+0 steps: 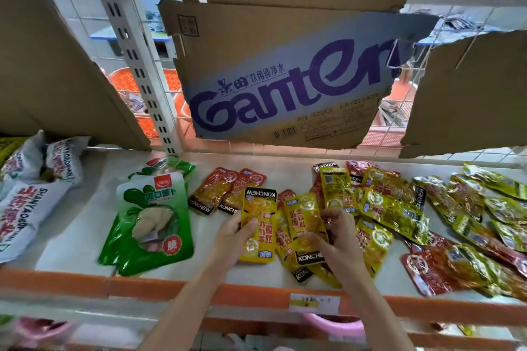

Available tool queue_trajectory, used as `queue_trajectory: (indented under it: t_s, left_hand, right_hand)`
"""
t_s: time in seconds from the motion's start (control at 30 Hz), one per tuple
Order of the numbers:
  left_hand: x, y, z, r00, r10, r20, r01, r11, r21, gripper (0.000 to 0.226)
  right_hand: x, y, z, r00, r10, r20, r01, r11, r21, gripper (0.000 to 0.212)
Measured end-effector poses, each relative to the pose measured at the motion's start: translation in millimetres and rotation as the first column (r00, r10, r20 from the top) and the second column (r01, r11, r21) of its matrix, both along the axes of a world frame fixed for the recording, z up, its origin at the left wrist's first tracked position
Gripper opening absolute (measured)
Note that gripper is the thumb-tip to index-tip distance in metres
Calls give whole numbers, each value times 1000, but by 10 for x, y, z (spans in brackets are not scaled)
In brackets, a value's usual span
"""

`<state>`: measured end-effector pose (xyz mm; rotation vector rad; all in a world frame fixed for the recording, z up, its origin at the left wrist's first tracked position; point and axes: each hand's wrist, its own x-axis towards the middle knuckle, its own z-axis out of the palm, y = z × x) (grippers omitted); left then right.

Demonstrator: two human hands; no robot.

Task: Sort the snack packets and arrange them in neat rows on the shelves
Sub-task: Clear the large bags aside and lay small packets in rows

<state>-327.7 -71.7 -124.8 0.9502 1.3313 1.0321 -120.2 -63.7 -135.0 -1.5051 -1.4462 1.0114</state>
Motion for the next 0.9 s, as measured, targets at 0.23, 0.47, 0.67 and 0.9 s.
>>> queue_trajectory:
  t_s: [0.23,0.47,0.67,0.9]
  left_hand:
    - [-22,28,-21,990,51,132,-46,998,-41,34]
    - [-7,8,-44,998,7,56,-7,1000,-12,46]
    - [-32,11,50,964,-158,-213,148,987,-62,55]
    - [-241,32,289,820,-8,-572,29,999,27,44]
  right_hand:
    - [1,-6,31,971,-29,-238,7,996,-91,53]
    - [-2,-9,64,971,6,-238,-25,997,-79,44]
    - [-7,-19,78,980,-35,-195,24,998,-56,20]
    - [-24,-30,92,971,-111,-210,97,992,-77,14]
